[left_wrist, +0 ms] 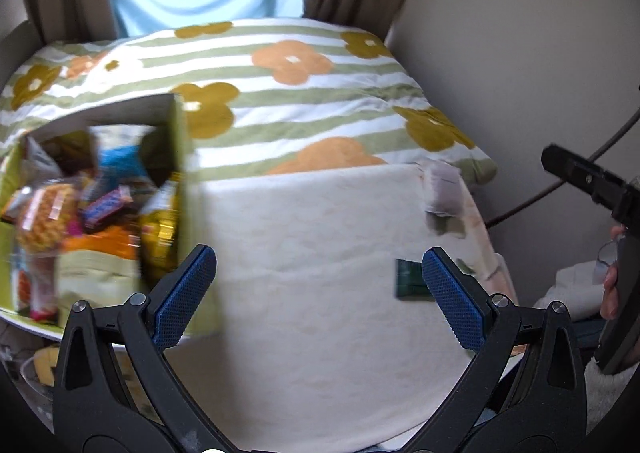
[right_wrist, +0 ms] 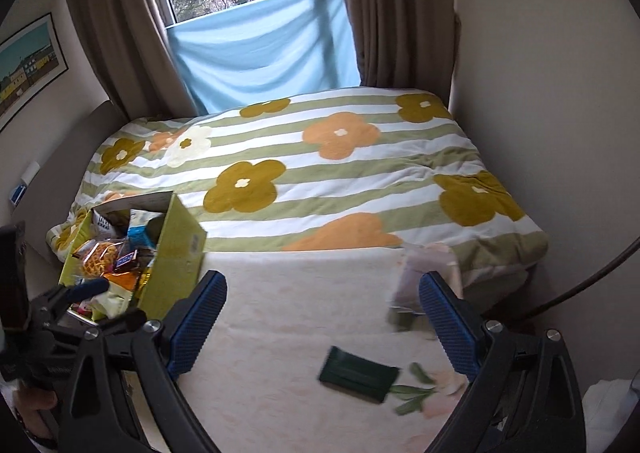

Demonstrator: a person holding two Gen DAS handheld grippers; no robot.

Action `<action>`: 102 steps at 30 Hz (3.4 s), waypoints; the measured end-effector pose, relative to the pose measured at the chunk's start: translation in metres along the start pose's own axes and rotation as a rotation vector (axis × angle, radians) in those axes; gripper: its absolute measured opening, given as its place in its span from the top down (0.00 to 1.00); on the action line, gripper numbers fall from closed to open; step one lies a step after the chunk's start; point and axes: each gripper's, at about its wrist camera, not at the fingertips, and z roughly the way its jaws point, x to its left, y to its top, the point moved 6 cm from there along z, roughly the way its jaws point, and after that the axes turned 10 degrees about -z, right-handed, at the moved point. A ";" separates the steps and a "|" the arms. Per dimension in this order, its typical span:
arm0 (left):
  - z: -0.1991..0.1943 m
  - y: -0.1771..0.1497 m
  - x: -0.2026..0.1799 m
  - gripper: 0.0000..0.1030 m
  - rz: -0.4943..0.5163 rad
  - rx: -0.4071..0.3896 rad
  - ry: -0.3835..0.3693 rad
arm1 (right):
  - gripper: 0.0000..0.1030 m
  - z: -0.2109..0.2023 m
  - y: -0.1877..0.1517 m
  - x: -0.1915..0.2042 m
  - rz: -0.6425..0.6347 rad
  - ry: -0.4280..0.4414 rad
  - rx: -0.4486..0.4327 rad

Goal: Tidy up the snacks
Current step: 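Move both tools back toward the dark green bar and white packet, then grasp the dark green bar with the left tool while the right tool grasps the white packet, then carry the green bar and white packet over the yellow box with both tools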

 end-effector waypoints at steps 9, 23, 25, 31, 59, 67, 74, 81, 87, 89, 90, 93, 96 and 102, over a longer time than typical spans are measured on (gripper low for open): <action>0.076 -0.046 -0.089 0.01 0.107 0.116 0.004 | 0.07 0.020 -0.019 -0.065 -0.025 0.003 0.045; 0.168 -0.084 -0.130 0.01 0.663 0.363 -0.064 | 0.07 0.063 -0.048 -0.102 0.116 0.020 0.120; 0.176 -0.089 -0.135 0.01 0.768 0.382 -0.084 | 0.07 0.068 -0.050 -0.107 0.140 0.006 0.124; 0.192 -0.103 -0.145 0.06 1.000 0.443 -0.136 | 0.07 0.075 -0.054 -0.118 0.219 -0.032 0.129; 0.193 -0.104 -0.127 0.54 1.040 0.471 -0.219 | 0.07 0.153 -0.071 -0.108 0.264 -0.035 0.206; 0.191 -0.086 -0.104 0.54 0.958 0.462 -0.182 | 0.17 0.190 -0.077 -0.099 0.247 -0.032 0.240; 0.194 -0.076 -0.093 0.54 0.902 0.456 -0.171 | 0.33 0.214 -0.079 -0.098 0.209 -0.085 0.267; 0.190 -0.074 -0.090 0.54 0.862 0.448 -0.165 | 0.39 0.215 -0.078 -0.094 0.144 -0.153 0.255; 0.189 -0.065 -0.092 0.54 0.813 0.446 -0.169 | 0.42 0.203 -0.082 -0.091 0.154 -0.139 0.238; 0.190 -0.059 -0.093 0.54 0.790 0.440 -0.170 | 0.42 0.193 -0.083 -0.090 0.166 -0.136 0.223; 0.188 -0.058 -0.094 0.54 0.778 0.435 -0.170 | 0.42 0.187 -0.083 -0.090 0.171 -0.132 0.215; 0.178 -0.051 -0.096 0.54 0.739 0.408 -0.163 | 0.42 0.171 -0.077 -0.089 0.168 -0.130 0.197; 0.165 -0.039 -0.098 0.54 0.683 0.377 -0.160 | 0.42 0.149 -0.067 -0.088 0.159 -0.126 0.177; 0.116 -0.004 -0.104 0.54 0.537 0.238 -0.136 | 0.42 0.104 -0.039 -0.072 0.097 -0.077 0.118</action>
